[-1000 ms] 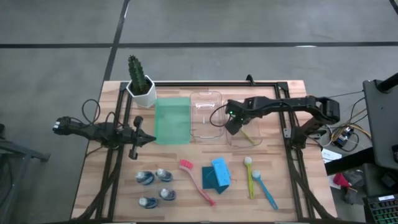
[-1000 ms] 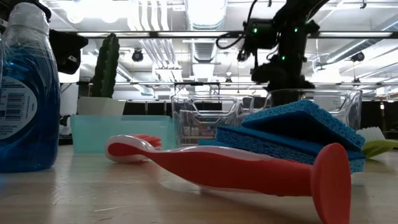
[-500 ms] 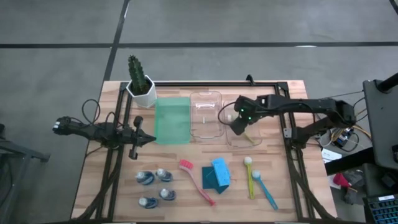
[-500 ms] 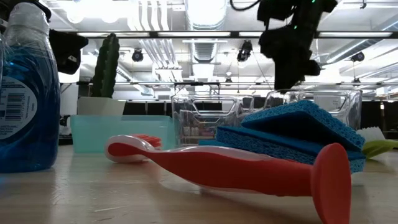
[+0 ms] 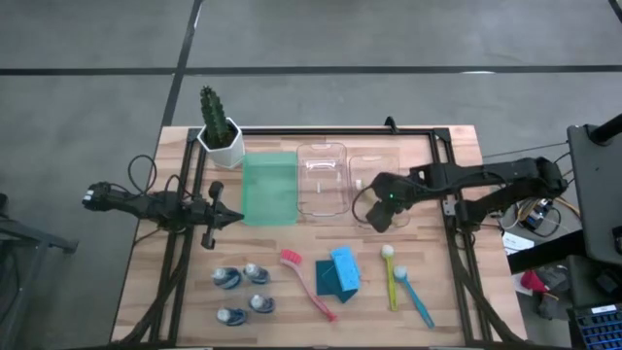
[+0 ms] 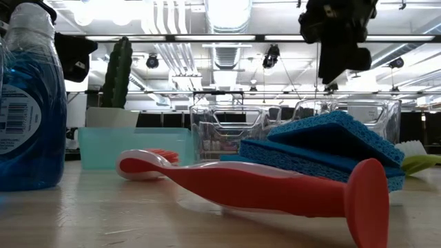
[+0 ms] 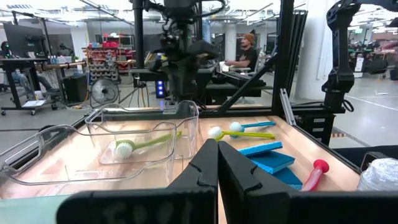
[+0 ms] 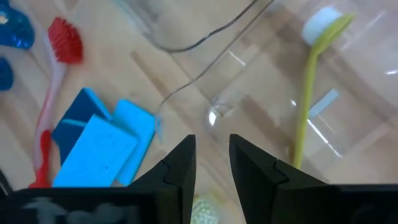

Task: Pick & Place Kitchen Sink Supplies
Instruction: Put the blue dish brush into the right transparent bin

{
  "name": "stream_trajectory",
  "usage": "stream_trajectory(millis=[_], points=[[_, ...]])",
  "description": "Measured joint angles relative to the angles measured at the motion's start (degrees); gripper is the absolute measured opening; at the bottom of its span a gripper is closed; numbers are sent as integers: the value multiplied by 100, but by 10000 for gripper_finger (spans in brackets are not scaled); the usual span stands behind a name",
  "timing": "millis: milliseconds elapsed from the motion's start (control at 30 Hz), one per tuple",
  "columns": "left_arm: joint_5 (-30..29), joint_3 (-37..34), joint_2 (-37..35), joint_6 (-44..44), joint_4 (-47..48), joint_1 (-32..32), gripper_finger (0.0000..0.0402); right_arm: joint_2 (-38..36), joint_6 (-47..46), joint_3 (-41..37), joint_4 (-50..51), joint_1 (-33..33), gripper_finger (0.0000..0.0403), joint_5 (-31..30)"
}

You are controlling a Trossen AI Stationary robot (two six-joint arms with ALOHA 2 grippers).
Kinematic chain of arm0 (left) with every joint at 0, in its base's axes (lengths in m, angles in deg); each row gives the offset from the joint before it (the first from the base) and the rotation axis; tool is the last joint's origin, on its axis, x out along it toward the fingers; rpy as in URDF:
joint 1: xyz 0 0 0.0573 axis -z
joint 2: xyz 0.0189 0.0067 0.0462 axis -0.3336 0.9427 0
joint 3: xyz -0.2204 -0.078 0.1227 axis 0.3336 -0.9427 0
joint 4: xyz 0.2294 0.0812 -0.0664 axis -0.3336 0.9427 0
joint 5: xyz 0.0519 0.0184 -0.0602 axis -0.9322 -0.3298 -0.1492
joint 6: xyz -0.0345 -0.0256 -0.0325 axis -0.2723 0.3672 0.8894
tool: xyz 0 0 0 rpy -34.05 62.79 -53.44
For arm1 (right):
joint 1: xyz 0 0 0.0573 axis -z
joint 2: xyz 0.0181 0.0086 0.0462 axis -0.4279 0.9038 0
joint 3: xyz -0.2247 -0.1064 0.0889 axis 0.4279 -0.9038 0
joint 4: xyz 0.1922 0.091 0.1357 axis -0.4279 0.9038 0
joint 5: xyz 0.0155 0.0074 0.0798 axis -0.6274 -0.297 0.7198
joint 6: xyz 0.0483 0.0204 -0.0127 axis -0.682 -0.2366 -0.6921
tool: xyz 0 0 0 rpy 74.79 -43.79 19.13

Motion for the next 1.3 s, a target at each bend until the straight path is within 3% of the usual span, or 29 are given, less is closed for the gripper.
stream_trajectory(millis=[633, 1000, 1300], points=[[0, 0, 4, 0, 0, 1, 3, 26, -1407, -6, -9, -1776, 75, 42], [0, 0, 4, 2, 0, 1, 3, 26, -2857, -186, 36, -2899, 74, 148], [0, 0, 7, 1, 0, 2, 3, 270, -4415, -623, 34, -3801, 109, 366]])
